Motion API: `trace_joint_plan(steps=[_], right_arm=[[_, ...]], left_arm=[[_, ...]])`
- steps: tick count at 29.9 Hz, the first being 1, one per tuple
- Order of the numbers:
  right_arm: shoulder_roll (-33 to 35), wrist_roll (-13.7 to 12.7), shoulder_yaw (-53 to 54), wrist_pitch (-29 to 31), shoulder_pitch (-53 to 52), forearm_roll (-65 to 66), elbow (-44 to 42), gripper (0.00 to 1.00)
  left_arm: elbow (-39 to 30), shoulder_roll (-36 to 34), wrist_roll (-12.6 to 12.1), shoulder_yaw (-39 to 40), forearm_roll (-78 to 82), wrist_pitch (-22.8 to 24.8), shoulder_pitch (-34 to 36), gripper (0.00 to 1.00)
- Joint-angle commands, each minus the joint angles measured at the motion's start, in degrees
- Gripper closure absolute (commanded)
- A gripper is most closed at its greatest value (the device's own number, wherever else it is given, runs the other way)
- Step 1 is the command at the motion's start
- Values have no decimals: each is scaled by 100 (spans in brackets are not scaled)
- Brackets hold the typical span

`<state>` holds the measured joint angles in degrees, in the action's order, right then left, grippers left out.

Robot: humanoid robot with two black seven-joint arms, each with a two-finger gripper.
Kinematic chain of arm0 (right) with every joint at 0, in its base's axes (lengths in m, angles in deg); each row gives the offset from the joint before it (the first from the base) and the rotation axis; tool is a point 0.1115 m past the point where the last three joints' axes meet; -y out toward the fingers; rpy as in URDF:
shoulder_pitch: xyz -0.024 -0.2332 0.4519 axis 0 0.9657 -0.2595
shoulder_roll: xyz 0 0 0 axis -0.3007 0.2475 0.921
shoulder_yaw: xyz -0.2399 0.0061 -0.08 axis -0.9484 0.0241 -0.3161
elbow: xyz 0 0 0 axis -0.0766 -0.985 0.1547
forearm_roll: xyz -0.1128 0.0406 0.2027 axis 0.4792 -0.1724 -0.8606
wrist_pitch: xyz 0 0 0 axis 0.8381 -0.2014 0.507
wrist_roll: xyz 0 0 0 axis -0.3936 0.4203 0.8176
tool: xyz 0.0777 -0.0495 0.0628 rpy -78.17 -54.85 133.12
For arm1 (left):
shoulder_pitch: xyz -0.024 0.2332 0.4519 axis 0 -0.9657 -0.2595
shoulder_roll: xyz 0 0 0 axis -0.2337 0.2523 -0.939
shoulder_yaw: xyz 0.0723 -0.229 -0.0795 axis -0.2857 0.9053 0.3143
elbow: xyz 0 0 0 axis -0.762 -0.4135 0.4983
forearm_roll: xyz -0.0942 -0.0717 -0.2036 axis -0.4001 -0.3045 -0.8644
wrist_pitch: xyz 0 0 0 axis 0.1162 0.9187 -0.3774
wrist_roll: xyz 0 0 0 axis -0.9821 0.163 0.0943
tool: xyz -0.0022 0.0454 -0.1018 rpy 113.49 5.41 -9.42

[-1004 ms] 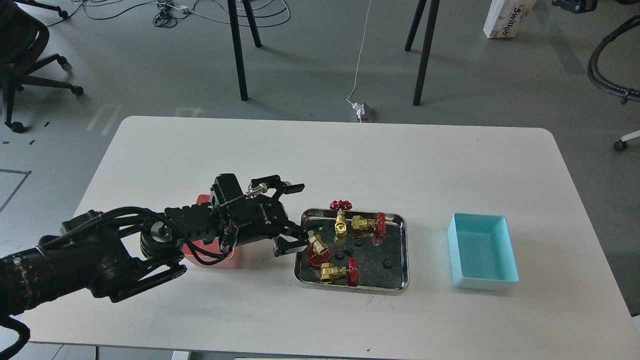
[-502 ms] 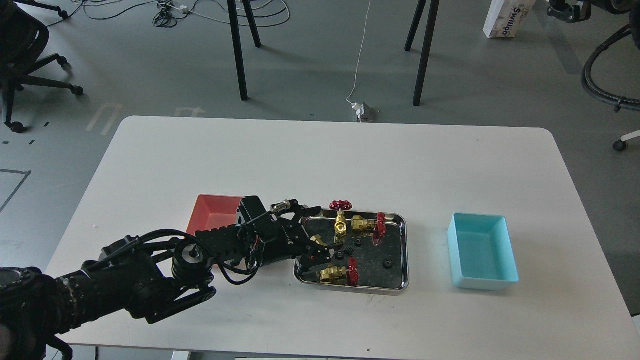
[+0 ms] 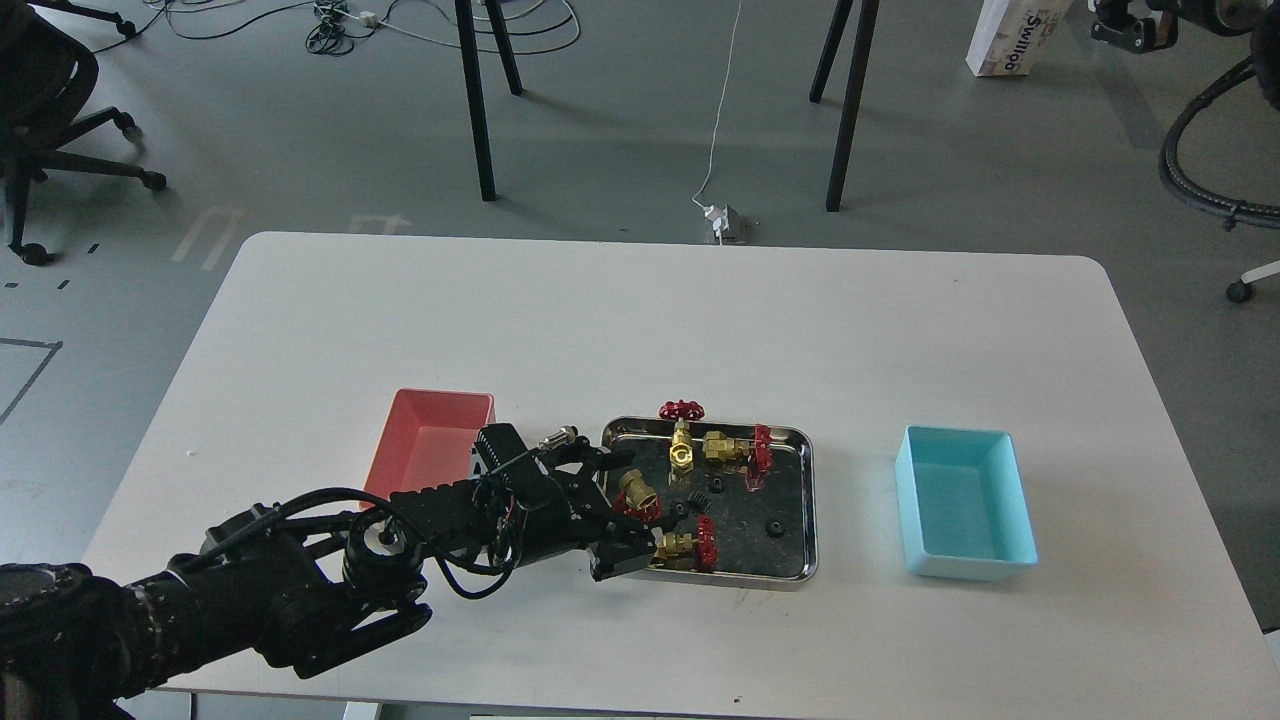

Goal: Place valve in pink box and gear in blue box
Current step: 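Grasp the brass valve with red handwheel using the left gripper, then carry the valve with the left gripper and release into pink box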

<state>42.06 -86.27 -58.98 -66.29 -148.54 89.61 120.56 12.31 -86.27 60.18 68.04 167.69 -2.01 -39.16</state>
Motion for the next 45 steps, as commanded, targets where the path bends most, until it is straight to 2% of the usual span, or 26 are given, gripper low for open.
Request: trace_joint_plan(steps=[1, 6, 9, 12, 17, 24, 27, 29, 38, 45], right_arm=[[2, 0, 1, -1, 2, 7, 0, 1], [2, 0, 1, -1, 10, 15, 0, 1], [-7, 0, -8, -1, 10, 15, 0, 1], [-51, 0, -8, -1, 54, 15, 0, 1], [-86, 0, -8, -1, 63, 68, -9, 1], [-130, 0, -8, -1, 63, 156, 0, 1], [-139, 0, -8, -1, 46, 156, 0, 1], [-174, 0, -8, -1, 46, 156, -9, 1], [-218, 0, -8, -1, 10, 156, -9, 1], [-349, 0, 1, -1, -7, 235, -9, 1]], left_arm=[[-1, 35, 0, 15, 1, 13, 11, 39], [-1, 35, -79, 32, 10, 206, 11, 75], [-1, 9, -97, 58, 10, 242, 29, 86], [-9, 0, -97, 277, 10, 286, 29, 91], [-246, -219, -105, 883, -130, 338, 38, 91], [-1757, -1984, -316, 1684, -1359, 769, -15, 90], [-1943, -2697, -316, 1685, -1563, 743, -321, 90], [-1952, -2935, -299, 1693, -1581, 725, -550, 90], [-1847, -3024, -308, 1685, -1581, 567, -955, 88], [-1434, -2857, -264, 1658, -1581, 549, -1043, 83]])
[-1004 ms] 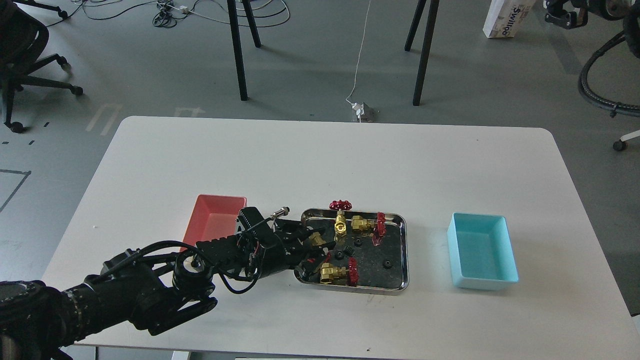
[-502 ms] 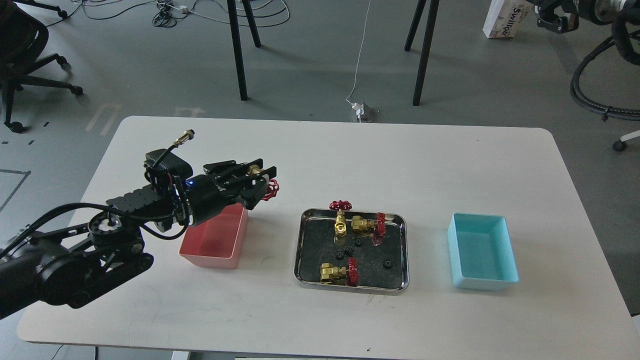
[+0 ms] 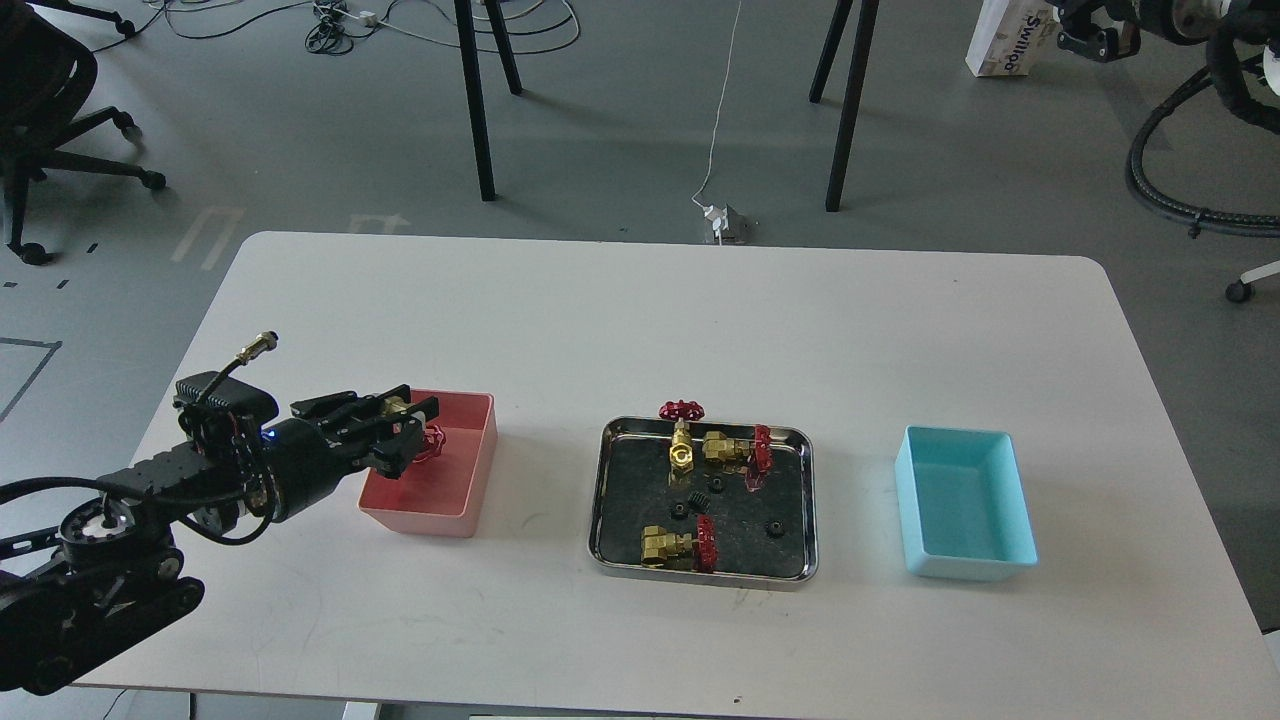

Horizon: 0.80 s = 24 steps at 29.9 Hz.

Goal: Place valve in pink box and gear in blue box
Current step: 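Carry the valve with the left gripper and release into pink box, then withdraw the left arm and move the right gripper over the tray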

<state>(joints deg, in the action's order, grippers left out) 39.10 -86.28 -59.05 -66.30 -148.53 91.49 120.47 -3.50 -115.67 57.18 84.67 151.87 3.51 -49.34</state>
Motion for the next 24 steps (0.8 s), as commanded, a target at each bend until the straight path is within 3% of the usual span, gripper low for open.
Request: trace_joint_plan(steps=[1, 9, 18, 21, 24], right_arm=[[-62, 0, -1, 0, -8, 56, 0, 1], [-124, 0, 8, 0, -8, 56, 0, 1], [-132, 0, 17, -17, -17, 56, 9, 1], [-115, 0, 8, 79, -17, 108, 62, 1], [-202, 0, -202, 639, -26, 843, 324, 1]], left_arm=[[200, 101, 45, -4, 1, -2, -34, 80], [288, 321, 36, -4, -8, -2, -113, 45], [288, 286, -8, 311, -647, -135, 79, 11], [297, 234, -8, 811, -1603, 40, 728, 8], [524, 102, 1, 1295, -3104, 768, 1580, 9]])
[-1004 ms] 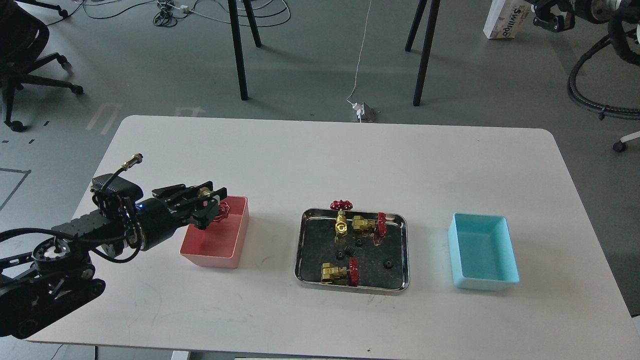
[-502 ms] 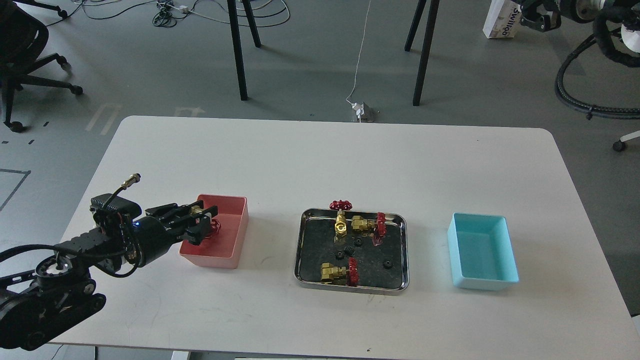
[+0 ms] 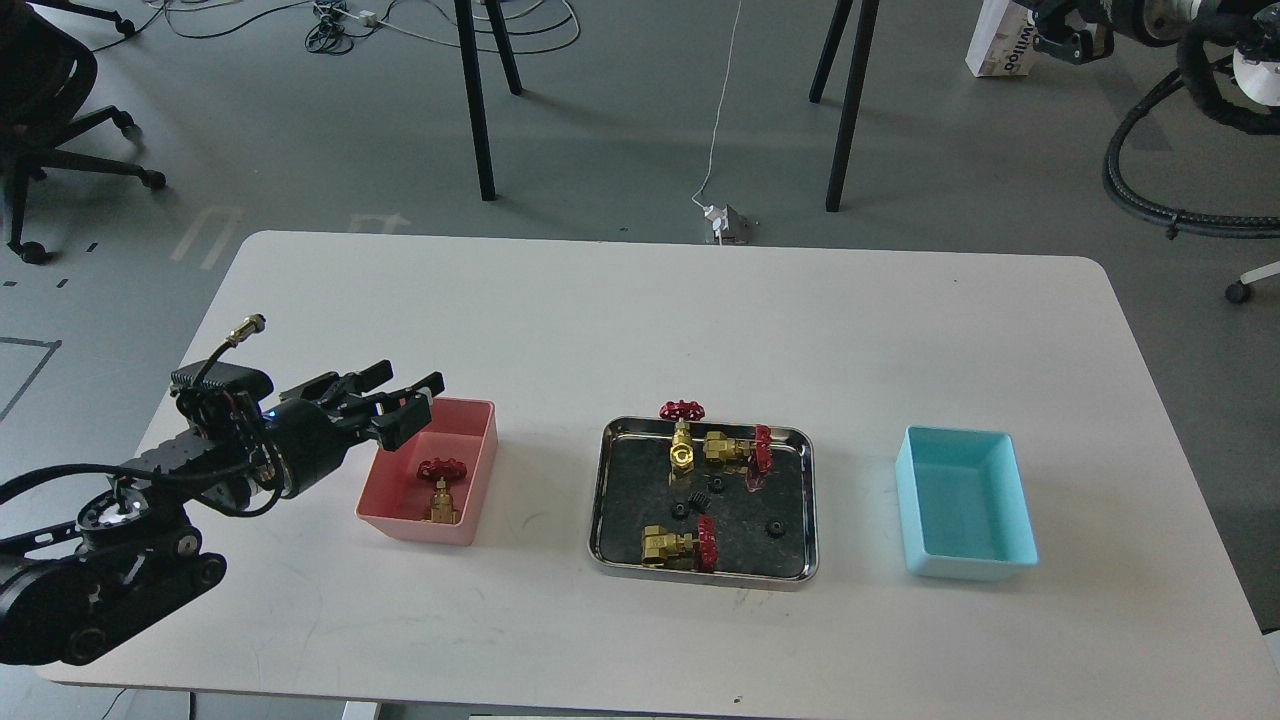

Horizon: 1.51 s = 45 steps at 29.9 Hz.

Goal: Place valve in pink box and gear in blue box
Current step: 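Withdraw the left arm and move the right gripper over the tray, then grasp a small black gear in the tray with the right gripper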

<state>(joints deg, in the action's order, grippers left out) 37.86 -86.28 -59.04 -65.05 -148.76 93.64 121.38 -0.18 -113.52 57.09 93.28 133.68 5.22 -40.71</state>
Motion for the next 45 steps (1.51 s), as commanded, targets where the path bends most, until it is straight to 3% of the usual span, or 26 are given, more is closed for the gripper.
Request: trace_joint_plan(steps=[1, 5, 10, 15, 21, 32, 45], right_arm=[[-139, 0, -335, 787, -29, 972, 426, 1], [-263, 0, -1037, 1772, -3, 2519, 1541, 1], [-456, 0, -1925, 1832, 15, 3821, 2632, 1], [-553, 0, -2927, 1832, 59, 4727, 3213, 1], [-737, 0, -3736, 1832, 120, 5465, 3460, 1], [-1115, -9, -4344, 1832, 972, 6441, 3601, 2], [-1774, 132, -4282, 1832, 1105, 6785, 3092, 12]], left_arm=[[316, -140, 10, 600, -1813, 869, 938, 9], [1080, -141, 10, 936, -3652, 1723, 1948, 9], [2116, -79, 10, 989, -4183, 2181, 2968, 9], [3084, 202, 10, 918, -4174, 2226, 3856, 9], [3595, 193, 10, 883, -4157, 2226, 4727, 9], [3850, 202, 1, 883, -4157, 2208, 4939, 9], [4044, 167, 19, 883, -4174, 2234, 5001, 9]])
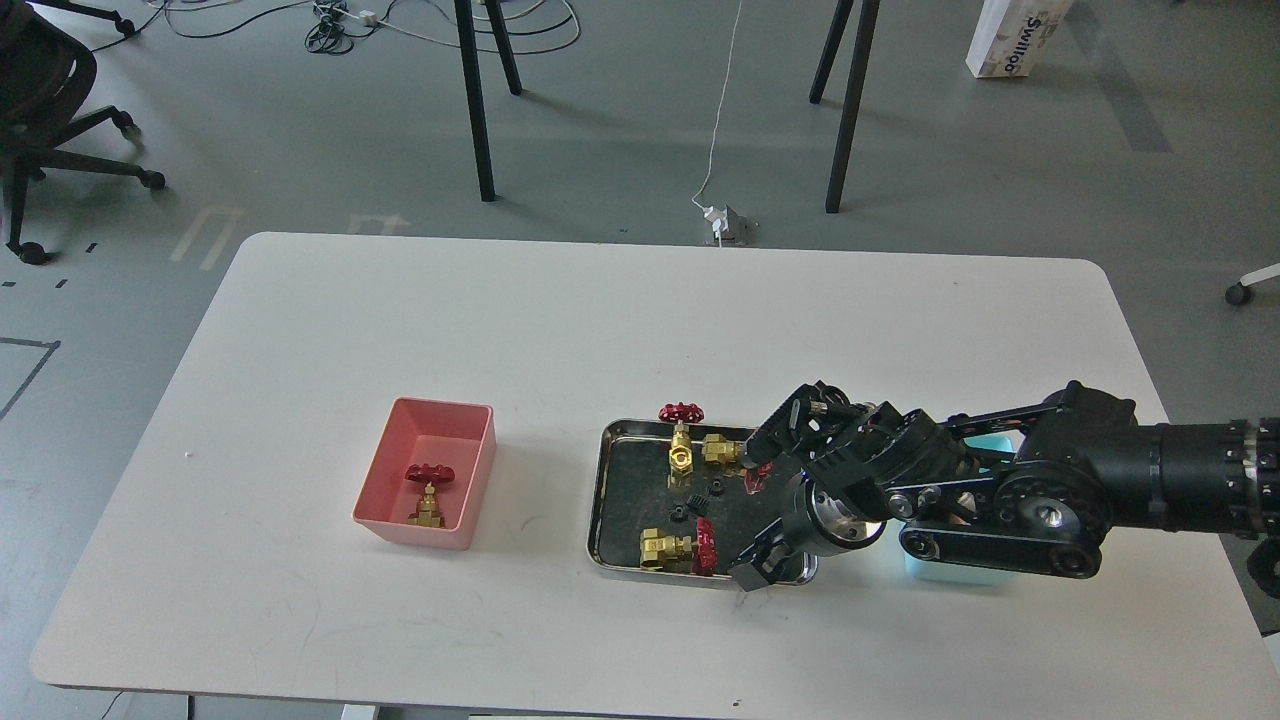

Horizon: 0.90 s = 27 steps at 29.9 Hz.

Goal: Place valve in pink box and gear in blue box
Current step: 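Grasp a small black gear in the tray with the right gripper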

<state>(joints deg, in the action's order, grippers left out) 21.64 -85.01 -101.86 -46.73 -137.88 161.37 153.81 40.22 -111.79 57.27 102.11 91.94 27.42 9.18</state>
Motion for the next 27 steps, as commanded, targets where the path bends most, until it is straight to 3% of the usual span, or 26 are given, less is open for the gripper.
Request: trace_joint_plan(steps=[1, 27], right_arm=[[-223, 5, -9, 0, 25, 38, -222, 13], [-312, 22, -17, 0, 157, 232, -741, 21]], left_arm=[[3, -6, 0, 0, 0, 15, 20, 9], [12, -32, -8, -8, 0, 32, 213, 9]])
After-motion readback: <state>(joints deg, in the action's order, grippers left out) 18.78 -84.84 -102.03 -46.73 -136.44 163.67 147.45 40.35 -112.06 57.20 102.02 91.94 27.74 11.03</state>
